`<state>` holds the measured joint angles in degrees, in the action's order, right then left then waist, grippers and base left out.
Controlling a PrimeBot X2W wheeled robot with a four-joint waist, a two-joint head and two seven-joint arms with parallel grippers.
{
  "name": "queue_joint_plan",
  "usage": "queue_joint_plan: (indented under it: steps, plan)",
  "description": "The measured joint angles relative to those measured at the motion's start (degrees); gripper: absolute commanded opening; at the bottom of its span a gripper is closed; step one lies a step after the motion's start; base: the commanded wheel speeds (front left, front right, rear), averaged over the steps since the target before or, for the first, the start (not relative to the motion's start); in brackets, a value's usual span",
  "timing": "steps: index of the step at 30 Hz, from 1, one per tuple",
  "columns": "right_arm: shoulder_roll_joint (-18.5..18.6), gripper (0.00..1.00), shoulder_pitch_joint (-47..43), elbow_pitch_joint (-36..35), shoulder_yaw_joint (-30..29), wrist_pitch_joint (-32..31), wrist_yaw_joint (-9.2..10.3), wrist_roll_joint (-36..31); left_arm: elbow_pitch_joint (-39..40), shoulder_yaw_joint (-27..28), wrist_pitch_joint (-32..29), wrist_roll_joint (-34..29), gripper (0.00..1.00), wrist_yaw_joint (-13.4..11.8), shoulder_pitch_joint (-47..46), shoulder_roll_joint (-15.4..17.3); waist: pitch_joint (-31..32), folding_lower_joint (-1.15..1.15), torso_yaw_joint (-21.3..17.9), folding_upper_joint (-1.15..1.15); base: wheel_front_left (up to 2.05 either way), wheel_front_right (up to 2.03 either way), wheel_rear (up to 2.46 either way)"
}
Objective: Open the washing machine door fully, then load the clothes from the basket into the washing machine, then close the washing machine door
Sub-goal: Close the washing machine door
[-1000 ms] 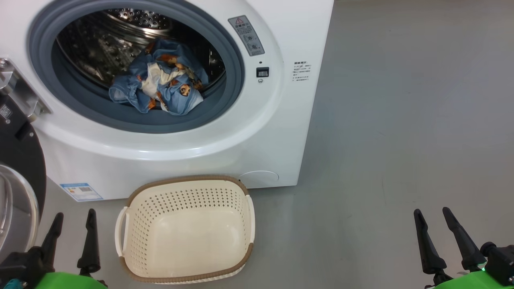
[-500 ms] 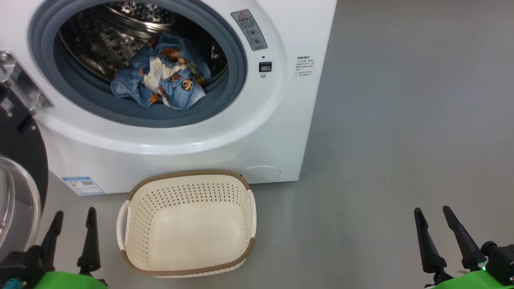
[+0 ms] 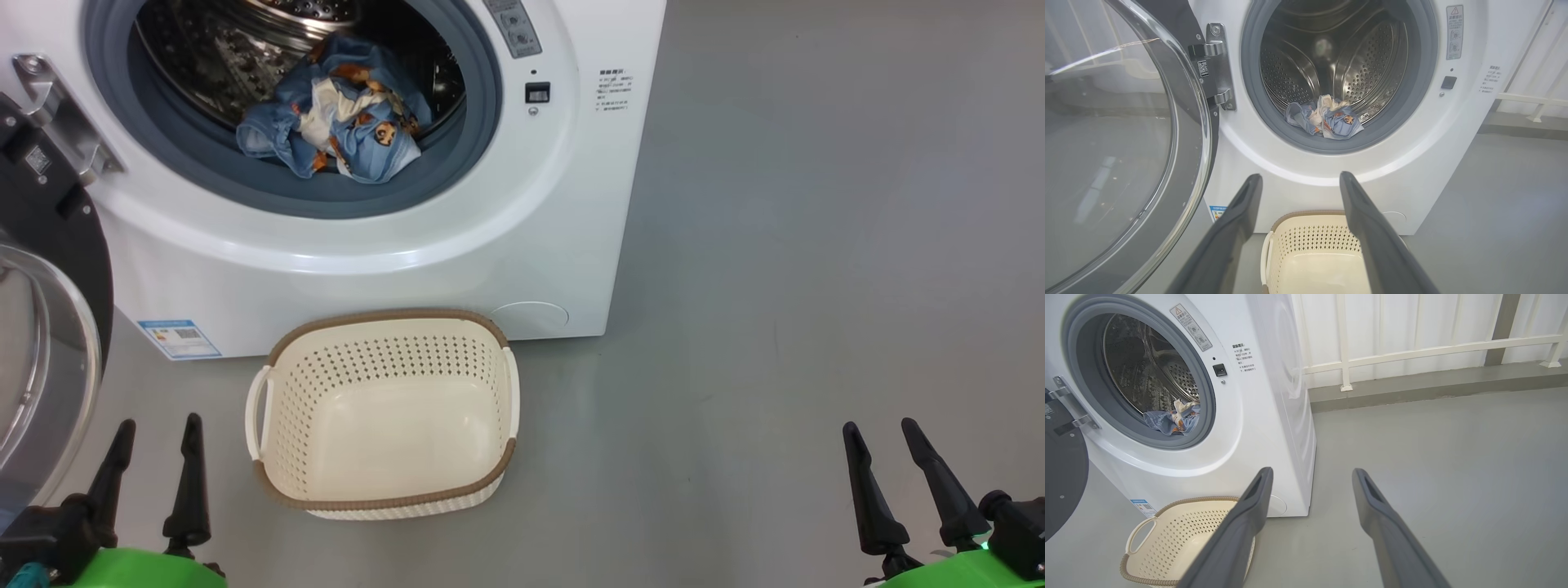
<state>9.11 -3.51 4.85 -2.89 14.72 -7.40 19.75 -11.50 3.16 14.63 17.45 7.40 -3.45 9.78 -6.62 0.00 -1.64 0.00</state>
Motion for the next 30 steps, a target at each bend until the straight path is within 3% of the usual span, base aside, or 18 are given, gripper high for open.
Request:
queue_joint_plan:
  steps: [12,30]
  plan:
    - [0.2,1.0,0.0,-0.2,0.2,0.0,-0.01,0.0,0.7,-0.3,0.0,0.0,1.0,0.0,0.0,-1.2,0.0,0.0,2.5,0.0,0.0,0.0,0.0]
    - [2.7,1.0,1.8,1.2,5.0,0.0,0.0,0.0,1.6,3.4,0.0,-0.1,1.0,0.0,3.2,-5.7,1.0,0.0,12.0,0.0,0.0,0.0,0.0]
